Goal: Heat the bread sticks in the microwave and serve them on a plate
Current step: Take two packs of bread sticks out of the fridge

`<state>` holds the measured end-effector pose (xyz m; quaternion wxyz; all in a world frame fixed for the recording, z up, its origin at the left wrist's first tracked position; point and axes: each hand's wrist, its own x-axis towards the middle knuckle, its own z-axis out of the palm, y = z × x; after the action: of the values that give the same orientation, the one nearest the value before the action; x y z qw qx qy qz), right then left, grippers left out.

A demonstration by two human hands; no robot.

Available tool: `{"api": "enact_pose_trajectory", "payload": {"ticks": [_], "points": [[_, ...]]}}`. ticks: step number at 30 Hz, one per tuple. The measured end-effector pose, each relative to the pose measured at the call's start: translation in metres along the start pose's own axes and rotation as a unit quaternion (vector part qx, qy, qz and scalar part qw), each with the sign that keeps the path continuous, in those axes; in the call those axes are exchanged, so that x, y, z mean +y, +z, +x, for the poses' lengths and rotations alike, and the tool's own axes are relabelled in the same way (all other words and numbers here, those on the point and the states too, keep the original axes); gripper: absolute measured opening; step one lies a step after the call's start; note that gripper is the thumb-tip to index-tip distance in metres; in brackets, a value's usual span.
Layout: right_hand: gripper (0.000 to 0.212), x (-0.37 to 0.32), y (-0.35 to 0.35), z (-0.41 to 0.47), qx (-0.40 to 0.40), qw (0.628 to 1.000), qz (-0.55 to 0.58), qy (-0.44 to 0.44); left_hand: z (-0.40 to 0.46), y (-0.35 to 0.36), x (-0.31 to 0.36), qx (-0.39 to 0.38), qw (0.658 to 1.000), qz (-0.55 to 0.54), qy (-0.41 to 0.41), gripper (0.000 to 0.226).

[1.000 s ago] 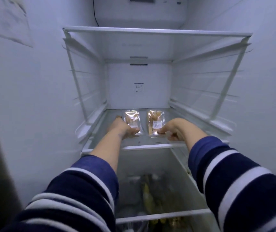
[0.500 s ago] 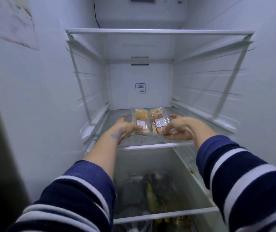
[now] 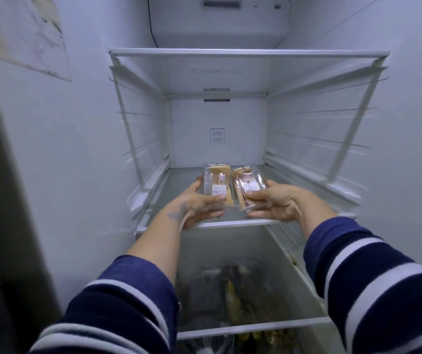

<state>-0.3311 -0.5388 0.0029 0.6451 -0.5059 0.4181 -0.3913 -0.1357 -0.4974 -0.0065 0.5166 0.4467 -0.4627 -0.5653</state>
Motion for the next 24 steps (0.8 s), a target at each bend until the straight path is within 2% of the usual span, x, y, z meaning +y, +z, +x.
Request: {"api": "enact_pose_trajectory", "payload": {"ticks": [3,10,18,24], "points": [[0.064,0.005,0.001,-0.001,0.004,1.000,0.021,-0.018,0.000,0.000,-0.002,0.015,0.999,-0.025,0.022,0.099],[0.088,0.017,0.006,-0.029,0.031,0.992,0.092,-0.081,-0.024,0.006,-0.009,0.026,0.995,-0.067,0.065,0.094],[0.096,0.060,0.038,-0.145,0.065,0.984,0.099,-0.131,-0.127,0.020,-0.032,-0.012,0.992,-0.056,0.112,0.094],[0.097,0.116,0.065,-0.246,0.114,0.980,0.089,-0.139,-0.223,0.022,-0.068,-0.053,0.992,-0.042,0.104,0.093]]}}
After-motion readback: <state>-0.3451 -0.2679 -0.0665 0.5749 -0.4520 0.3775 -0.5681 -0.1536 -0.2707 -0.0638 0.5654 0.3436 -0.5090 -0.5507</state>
